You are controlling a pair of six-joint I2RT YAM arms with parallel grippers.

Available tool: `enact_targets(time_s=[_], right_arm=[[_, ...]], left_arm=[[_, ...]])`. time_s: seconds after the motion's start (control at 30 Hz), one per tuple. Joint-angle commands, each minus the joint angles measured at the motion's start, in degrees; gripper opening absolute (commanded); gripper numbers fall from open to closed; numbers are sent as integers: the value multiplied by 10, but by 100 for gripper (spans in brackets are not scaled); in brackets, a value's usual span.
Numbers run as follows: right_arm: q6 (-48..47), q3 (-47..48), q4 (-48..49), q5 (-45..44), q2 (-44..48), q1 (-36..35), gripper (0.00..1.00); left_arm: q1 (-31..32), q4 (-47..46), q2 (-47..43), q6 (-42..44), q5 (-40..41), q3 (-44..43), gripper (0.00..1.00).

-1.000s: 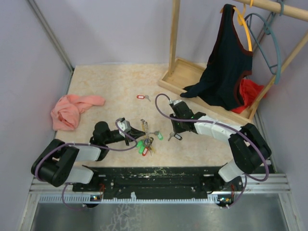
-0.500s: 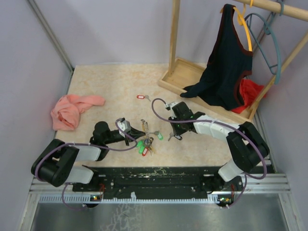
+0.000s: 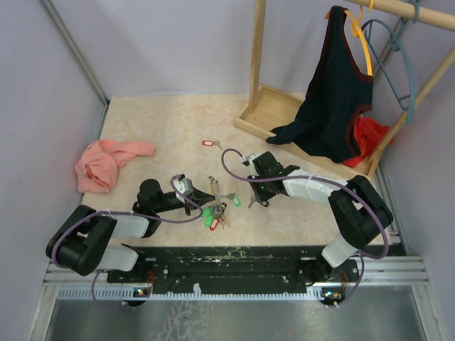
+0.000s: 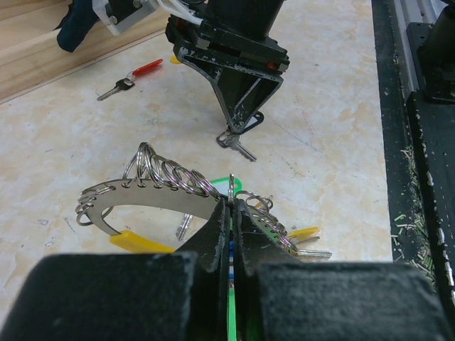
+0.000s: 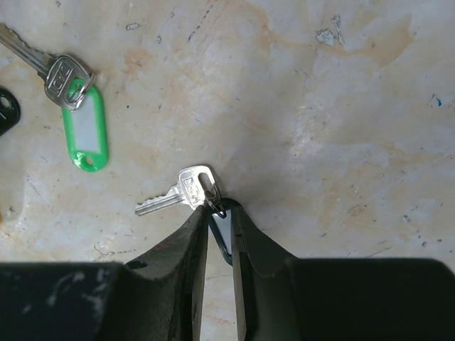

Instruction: Put the keys on the keyring

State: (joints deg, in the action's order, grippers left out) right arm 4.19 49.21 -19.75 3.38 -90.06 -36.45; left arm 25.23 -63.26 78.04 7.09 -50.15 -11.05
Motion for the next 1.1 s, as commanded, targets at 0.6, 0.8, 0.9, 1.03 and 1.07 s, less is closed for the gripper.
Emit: enact_targets(time_s=[0.6, 0.8, 0.9, 1.03, 1.07], right_arm=[[-21, 44, 9, 4, -11, 4, 17], [-24, 42, 12, 9, -21, 4, 17], [-26, 41, 13, 11, -22, 4, 17], [-31, 42, 13, 21, -25, 4, 15], [-31, 42, 12, 24, -25, 4, 15]], left_arm=[[-4, -11, 2, -3, -18, -9, 0], [-4, -8, 0, -2, -19, -9, 0], [-4, -8, 2, -2, -22, -10, 0], [-4, -8, 2, -3, -22, -10, 0], [-4, -8, 2, -4, -22, -10, 0]])
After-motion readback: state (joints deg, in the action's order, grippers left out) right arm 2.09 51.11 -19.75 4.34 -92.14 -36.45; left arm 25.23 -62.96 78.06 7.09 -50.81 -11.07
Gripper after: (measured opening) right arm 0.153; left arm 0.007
